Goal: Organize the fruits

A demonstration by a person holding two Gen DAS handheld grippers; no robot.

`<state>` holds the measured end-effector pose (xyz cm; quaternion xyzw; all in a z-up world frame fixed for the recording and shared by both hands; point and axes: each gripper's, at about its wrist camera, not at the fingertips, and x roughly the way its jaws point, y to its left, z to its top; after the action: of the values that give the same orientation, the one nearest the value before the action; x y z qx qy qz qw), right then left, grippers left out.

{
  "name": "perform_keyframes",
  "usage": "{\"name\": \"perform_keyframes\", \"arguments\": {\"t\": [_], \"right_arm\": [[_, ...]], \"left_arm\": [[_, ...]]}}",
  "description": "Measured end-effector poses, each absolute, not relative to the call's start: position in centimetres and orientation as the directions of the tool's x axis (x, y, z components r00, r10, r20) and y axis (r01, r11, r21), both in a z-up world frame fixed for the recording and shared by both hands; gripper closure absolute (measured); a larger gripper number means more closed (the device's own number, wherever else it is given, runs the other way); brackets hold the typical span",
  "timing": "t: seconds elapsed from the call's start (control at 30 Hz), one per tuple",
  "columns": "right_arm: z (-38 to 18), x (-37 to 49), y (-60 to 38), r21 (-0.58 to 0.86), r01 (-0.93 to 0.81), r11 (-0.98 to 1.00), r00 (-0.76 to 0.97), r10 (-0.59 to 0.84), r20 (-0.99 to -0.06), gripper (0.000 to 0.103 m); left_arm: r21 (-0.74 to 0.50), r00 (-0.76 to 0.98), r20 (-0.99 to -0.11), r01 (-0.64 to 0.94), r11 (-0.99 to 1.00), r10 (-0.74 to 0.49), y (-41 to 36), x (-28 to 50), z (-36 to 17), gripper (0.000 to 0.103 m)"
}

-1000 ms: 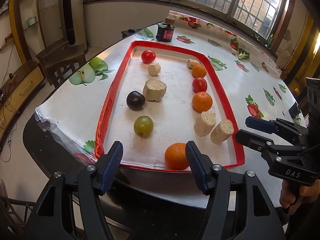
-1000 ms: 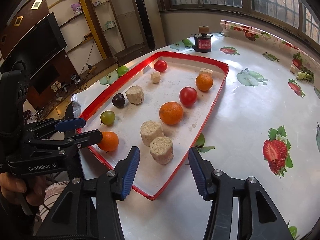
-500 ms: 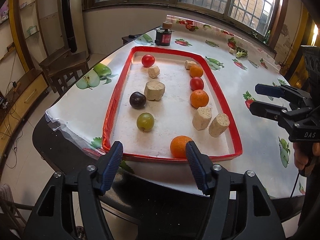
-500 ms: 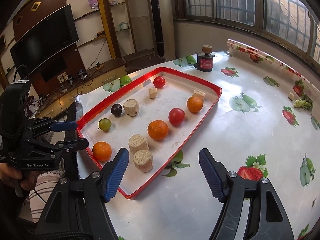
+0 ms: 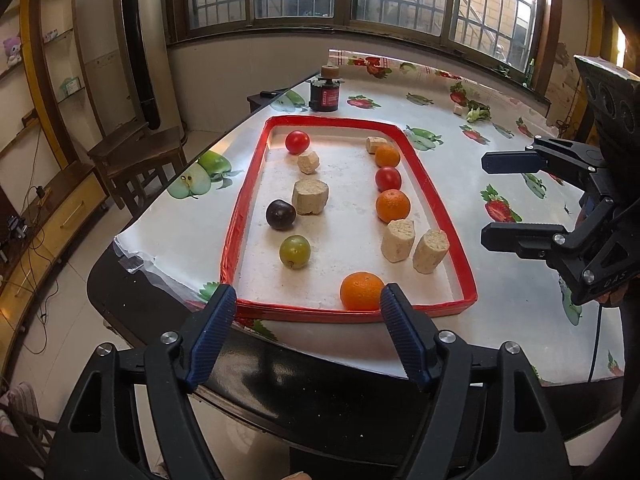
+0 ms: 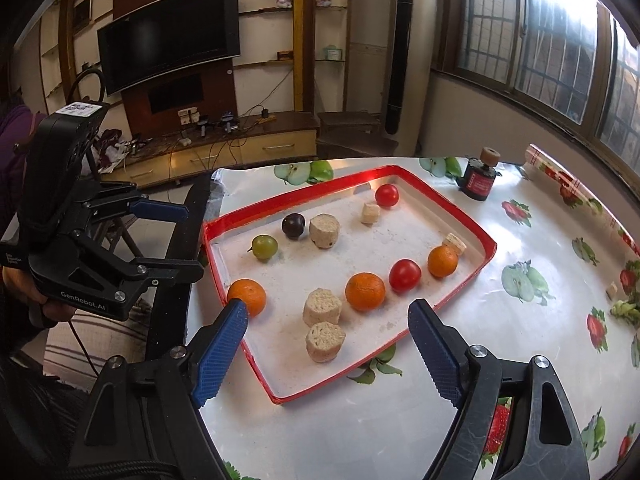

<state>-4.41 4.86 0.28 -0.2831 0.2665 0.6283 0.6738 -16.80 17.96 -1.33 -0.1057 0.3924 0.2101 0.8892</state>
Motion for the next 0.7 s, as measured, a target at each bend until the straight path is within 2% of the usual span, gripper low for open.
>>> {"name": "perform_keyframes", "arguments": {"t": [0.13,0.23,0.7], "right_arm": [[0.0,-4.5,4.6,-0.063,-0.998,0.028,0.065,0.696,-0.715,0.019],[-0.2,-4.8,4.2,-0.086,-0.996,0.013,0.071,0.702,-0.709,0.019],[-1.4,-4.5,3.4,-0.081,-0.997,-0.005,0.054,0.698,-0.714,0.019]], "left_arm": [[-0.006,0.612,-0.727,-0.460,0.888,0.312,17.7,-17.3,-1.1,0.028],[-0.004,0.623,-0.715,-0.457,0.889,0.317,17.4,-17.5,-0.9,0.024],[0.050,0.675,-0.648,-0.423,0.905,0.352,15.0,-18.3,0.3,0.024]]}}
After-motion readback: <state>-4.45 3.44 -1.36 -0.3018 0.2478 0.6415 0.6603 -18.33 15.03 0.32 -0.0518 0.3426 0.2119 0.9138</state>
